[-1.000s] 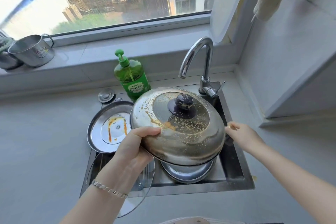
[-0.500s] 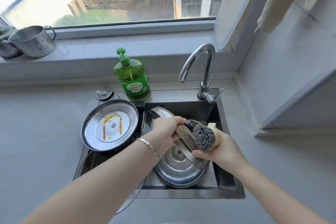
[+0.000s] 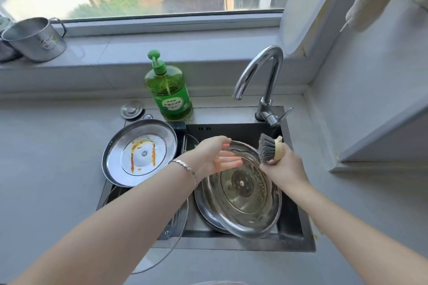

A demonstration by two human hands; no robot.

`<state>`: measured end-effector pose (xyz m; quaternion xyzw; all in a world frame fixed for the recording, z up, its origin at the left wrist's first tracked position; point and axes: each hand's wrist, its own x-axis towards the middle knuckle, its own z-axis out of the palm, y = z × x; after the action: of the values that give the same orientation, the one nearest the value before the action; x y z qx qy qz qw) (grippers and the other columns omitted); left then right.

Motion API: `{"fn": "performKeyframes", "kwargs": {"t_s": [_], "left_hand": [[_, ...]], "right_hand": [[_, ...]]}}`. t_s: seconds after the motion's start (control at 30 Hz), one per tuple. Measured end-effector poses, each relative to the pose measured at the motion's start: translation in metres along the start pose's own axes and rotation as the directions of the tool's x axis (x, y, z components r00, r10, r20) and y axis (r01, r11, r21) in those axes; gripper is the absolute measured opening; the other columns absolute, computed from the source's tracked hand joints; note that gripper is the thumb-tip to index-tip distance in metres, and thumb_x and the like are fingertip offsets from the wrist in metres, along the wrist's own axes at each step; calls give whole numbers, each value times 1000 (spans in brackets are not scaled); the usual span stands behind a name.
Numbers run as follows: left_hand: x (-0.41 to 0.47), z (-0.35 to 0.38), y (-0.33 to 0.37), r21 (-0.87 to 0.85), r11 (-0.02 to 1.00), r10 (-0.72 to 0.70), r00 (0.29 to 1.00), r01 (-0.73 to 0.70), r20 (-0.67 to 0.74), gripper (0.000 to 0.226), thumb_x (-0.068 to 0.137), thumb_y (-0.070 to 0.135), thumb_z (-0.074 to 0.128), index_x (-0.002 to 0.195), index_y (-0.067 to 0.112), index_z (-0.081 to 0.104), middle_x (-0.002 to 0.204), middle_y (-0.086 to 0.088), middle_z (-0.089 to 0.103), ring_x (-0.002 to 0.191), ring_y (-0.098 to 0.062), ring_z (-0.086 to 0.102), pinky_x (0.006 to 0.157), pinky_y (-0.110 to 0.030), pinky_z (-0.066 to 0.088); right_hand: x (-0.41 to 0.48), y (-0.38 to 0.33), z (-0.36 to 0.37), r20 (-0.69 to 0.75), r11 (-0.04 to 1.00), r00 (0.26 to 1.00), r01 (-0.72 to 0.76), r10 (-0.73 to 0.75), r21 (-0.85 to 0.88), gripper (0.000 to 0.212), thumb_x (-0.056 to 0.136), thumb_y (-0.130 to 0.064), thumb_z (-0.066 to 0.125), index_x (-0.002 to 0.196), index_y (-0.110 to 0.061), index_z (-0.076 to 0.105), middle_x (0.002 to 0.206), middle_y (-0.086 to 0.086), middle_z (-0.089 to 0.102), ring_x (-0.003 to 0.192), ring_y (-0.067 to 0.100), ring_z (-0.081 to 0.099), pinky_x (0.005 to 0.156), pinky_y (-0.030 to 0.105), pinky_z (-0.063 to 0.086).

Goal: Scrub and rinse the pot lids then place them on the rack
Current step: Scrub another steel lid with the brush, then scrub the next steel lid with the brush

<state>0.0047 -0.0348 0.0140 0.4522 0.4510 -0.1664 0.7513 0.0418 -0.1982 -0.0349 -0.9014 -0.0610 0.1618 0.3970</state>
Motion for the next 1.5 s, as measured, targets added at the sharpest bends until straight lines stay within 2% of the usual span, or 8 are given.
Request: {"fn": "performKeyframes", "kwargs": {"t_s": [0.13, 0.33, 0.63, 0.87, 1.2, 1.3, 1.4, 1.5], "left_hand": [[15, -20, -6, 152, 988, -12, 997, 23, -71, 28, 96, 4, 44, 122, -5, 49, 121, -28, 57, 101, -37, 62, 74, -40, 54], [35, -47, -12, 171, 982, -54, 985, 82, -163, 10, 94, 2, 48, 85, 2, 52, 92, -20, 63, 84, -31, 65, 72, -40, 56], [55, -65, -6, 190, 980, -26, 988, 55, -153, 29, 93, 6, 52, 120, -2, 50, 99, -19, 66, 79, -25, 68, 59, -31, 59], [61, -74, -10, 203, 976, -38, 976, 82, -216, 22, 92, 5, 55, 113, -1, 53, 104, -23, 66, 86, -30, 68, 64, -33, 58], [73, -71, 0, 311, 949, 18, 973, 56, -231, 5, 94, 8, 53, 96, 5, 56, 91, -14, 65, 76, -23, 64, 68, -32, 54], [71, -71, 4, 326, 945, 68, 974, 7, -218, 6, 94, 9, 51, 92, 7, 56, 89, -12, 65, 72, -21, 65, 66, -30, 54], [63, -74, 16, 287, 951, 190, 947, -113, -258, 11, 93, 2, 46, 90, 9, 54, 87, -12, 64, 68, -17, 65, 63, -29, 52], [56, -88, 41, 456, 816, 533, 769, -355, -354, 16, 90, -1, 49, 88, 13, 55, 94, -6, 64, 86, -21, 64, 75, -34, 52]], "right_hand": [[19, 26, 17, 48, 992, 991, -125, 124, 9, 21, 78, -19, 67, 92, -13, 52, 75, -2, 57, 71, 18, 54, 62, 29, 42], [38, 59, 50, 78, 972, 970, -233, 231, 14, 18, 80, -15, 65, 93, -11, 54, 76, 1, 59, 69, 15, 55, 50, 20, 34], [66, 94, 88, 115, 912, 905, -400, 409, -93, 31, 85, -8, 59, 114, -6, 49, 102, 15, 63, 84, 29, 58, 72, 30, 44], [79, 106, 104, -1, 827, 877, -454, 481, -332, 28, 89, -2, 50, 116, -2, 45, 110, 19, 61, 101, 37, 59, 79, 40, 48], [88, 95, 103, 13, 836, 869, -471, 494, -283, 33, 88, -10, 57, 118, -1, 49, 116, 18, 53, 101, 35, 57, 78, 35, 46], [94, 70, 99, 152, 898, 897, -379, 416, -222, 32, 87, -13, 57, 117, -1, 53, 114, 16, 57, 104, 32, 56, 75, 24, 38], [96, 30, 98, 301, 941, 892, -318, 338, -116, 6, 87, -10, 52, 84, -9, 57, 83, 8, 59, 76, 24, 54, 65, 25, 36], [96, -23, 98, 456, 944, 859, -313, 232, 110, 26, 86, -4, 49, 63, -14, 47, 62, 4, 49, 53, 15, 40, 54, 27, 32]]}}
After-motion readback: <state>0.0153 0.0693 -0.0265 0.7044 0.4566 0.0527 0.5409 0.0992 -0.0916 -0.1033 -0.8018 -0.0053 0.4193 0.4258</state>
